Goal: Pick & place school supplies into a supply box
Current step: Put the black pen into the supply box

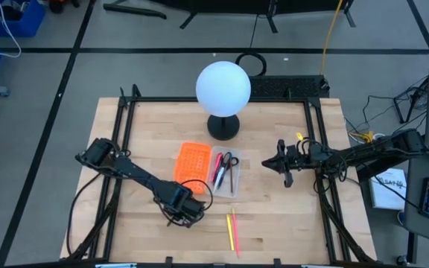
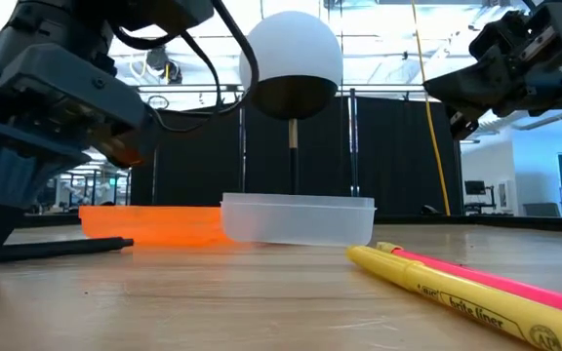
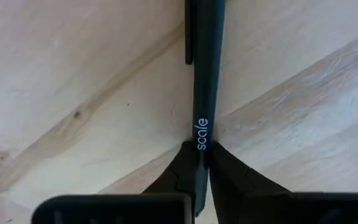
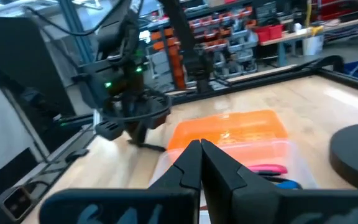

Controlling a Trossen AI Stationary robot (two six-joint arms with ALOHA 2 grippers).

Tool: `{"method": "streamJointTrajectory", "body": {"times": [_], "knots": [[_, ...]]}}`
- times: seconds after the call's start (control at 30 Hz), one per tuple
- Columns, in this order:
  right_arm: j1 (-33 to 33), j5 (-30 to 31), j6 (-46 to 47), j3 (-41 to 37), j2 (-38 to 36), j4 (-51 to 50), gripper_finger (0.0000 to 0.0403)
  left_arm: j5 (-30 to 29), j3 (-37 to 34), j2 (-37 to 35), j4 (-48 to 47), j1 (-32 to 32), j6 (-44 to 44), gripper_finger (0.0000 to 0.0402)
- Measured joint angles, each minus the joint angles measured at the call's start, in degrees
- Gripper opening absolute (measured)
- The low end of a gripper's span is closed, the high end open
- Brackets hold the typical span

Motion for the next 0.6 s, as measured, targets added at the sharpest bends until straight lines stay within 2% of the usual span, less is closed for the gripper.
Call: {"method": "streamJointTrajectory", "body": {"times": [0.2,0.3,0.47,0.6], "knots": [[0.0,-0.17,-0.03,0.0,0.0,-0.01,0.0,-5.34,1.04,-2.43,-0.25,-2.32,-2.53,0.0025],[0.0,-0.17,-0.03,0.0,0.0,0.01,0.0,-10.84,3.2,-4.41,-0.65,-4.3,-4.19,0.0023],[0.0,-0.15,-0.04,0.0,-0.02,0.16,0.0,-17.51,9.18,-8.68,-0.4,-5.67,-4.87,0.002],[0.0,-0.15,-0.06,0.0,-0.02,0.89,0.0,-19.66,15.56,-9.03,-3.18,-4.18,-0.85,0.002]]}}
